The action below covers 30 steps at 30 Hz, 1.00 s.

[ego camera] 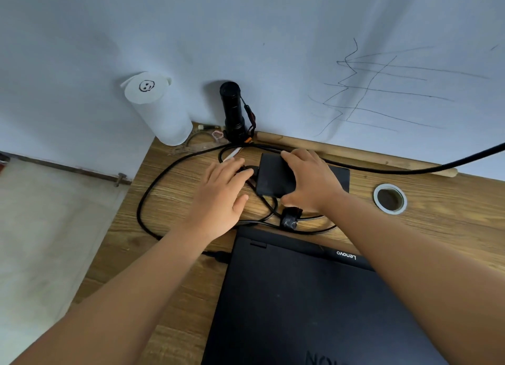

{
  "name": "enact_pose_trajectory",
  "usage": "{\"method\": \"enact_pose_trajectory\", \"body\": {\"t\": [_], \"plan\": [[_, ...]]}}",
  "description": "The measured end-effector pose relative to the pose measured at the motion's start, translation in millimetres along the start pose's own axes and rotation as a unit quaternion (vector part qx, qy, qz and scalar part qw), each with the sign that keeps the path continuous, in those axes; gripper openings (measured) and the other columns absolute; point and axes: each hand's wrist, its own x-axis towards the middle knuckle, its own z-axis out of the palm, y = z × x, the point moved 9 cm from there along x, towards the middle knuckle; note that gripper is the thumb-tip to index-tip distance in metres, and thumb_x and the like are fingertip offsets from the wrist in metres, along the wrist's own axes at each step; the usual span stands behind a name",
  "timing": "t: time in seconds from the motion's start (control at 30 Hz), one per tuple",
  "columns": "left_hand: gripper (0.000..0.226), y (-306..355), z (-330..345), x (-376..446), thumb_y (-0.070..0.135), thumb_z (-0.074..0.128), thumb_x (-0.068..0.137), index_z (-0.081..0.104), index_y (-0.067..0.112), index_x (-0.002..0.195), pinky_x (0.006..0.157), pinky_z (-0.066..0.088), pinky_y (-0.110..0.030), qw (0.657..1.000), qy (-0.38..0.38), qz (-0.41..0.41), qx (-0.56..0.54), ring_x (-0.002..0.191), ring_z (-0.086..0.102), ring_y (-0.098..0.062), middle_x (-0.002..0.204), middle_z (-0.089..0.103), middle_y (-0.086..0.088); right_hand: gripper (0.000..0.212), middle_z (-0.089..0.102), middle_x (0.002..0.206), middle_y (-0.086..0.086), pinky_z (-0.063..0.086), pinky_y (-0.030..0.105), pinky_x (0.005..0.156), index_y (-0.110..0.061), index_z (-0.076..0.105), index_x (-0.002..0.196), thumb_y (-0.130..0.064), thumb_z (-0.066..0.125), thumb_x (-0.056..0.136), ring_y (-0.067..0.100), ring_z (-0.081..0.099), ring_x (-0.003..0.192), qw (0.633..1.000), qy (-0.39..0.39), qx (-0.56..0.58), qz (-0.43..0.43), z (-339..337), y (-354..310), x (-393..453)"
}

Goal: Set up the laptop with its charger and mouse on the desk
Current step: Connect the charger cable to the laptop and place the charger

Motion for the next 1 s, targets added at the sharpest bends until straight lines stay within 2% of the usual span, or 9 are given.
{"method": "enact_pose_trajectory", "body": {"t": [0.1,0.27,0.37,0.43,0.57,0.7,0.8,0.9,1.0], "plan": [[0.045,-4,1,-7,0.013,0.065,0.081,0.054,0.011,0.124,0.112,0.027,-0.052,1.0,-0.001,-0.009,-0.011,0.134,0.037,-0.032,0.14,0.046,-0.015,0.095,0.039,0.14,0.007,0.03,0.04,0.109,-0.014,0.027,0.143,-0.032,0.074,0.063,0.027,0.033,0.129,1.0,-0.004,-0.018,-0.006,5,-1,3],[0.041,-7,2,-16,0.012,0.064,0.081,0.057,0.011,0.121,0.11,0.03,-0.054,0.999,-0.012,-0.022,-0.019,0.133,0.036,-0.034,0.14,0.045,-0.016,0.093,0.032,0.149,0.007,0.022,0.037,0.114,-0.014,0.021,0.146,-0.033,0.072,0.071,0.026,0.027,0.137,1.0,-0.011,-0.013,-0.013,7,1,3],[0.041,-6,1,-24,0.015,0.063,0.083,0.056,0.012,0.123,0.113,0.024,-0.052,0.999,-0.015,-0.037,-0.032,0.137,0.03,-0.033,0.143,0.042,-0.015,0.089,0.023,0.155,0.004,0.015,0.039,0.118,-0.017,0.017,0.147,-0.038,0.068,0.078,0.024,0.019,0.142,0.999,-0.019,-0.032,-0.012,8,3,-5],[0.042,-6,0,-32,0.018,0.061,0.085,0.054,0.014,0.125,0.114,0.017,-0.047,0.997,-0.015,-0.054,-0.045,0.14,0.023,-0.03,0.147,0.037,-0.012,0.08,0.023,0.155,0.005,0.016,0.04,0.118,-0.018,0.019,0.147,-0.037,0.063,0.083,0.024,0.019,0.143,1.0,-0.007,-0.02,0.0,0,7,-18],[0.04,5,-1,-51,0.021,0.059,0.087,0.053,0.016,0.126,0.115,0.012,-0.039,0.991,-0.017,-0.085,-0.101,0.143,0.015,-0.024,0.15,0.031,-0.008,0.055,0.043,0.143,0.005,0.034,0.036,0.106,-0.016,0.039,0.139,-0.029,0.056,0.088,0.023,0.039,0.131,0.996,0.043,0.071,0.041,-26,26,-71],[0.035,41,-5,-67,0.015,0.063,0.084,0.058,0.013,0.119,0.114,0.026,-0.047,0.984,-0.009,-0.075,-0.162,0.139,0.026,-0.026,0.145,0.038,-0.01,0.038,0.066,0.115,0.001,0.046,0.031,0.089,-0.017,0.058,0.123,-0.028,0.059,0.087,0.016,0.059,0.106,0.982,0.068,0.131,0.117,-37,61,-149],[0.032,76,-8,-79,0.015,0.062,0.085,0.061,0.012,0.117,0.111,0.03,-0.039,0.977,-0.014,-0.065,-0.204,0.135,0.033,-0.022,0.143,0.041,-0.007,0.031,0.069,0.101,0.002,0.046,0.028,0.081,-0.014,0.064,0.114,-0.024,0.062,0.085,0.017,0.064,0.094,0.973,0.082,0.145,0.161,-32,80,-204],[0.03,117,1,-99,0.018,0.058,0.088,0.059,0.018,0.118,0.106,0.031,-0.028,0.965,-0.058,-0.055,-0.248,0.131,0.037,-0.014,0.142,0.042,0.003,0.031,0.07,0.1,0.002,0.045,0.024,0.079,-0.013,0.065,0.114,-0.024,0.063,0.085,0.015,0.064,0.089,0.966,0.089,0.147,0.193,-20,91,-260],[0.028,159,6,-117,0.02,0.056,0.089,0.06,0.02,0.117,0.098,0.033,-0.02,0.96,-0.096,-0.015,-0.262,0.122,0.047,-0.009,0.131,0.053,0.007,0.033,0.07,0.1,0.003,0.047,0.026,0.079,-0.013,0.064,0.115,-0.024,0.063,0.085,0.015,0.064,0.089,0.959,0.098,0.155,0.217,-8,92,-312]]}}
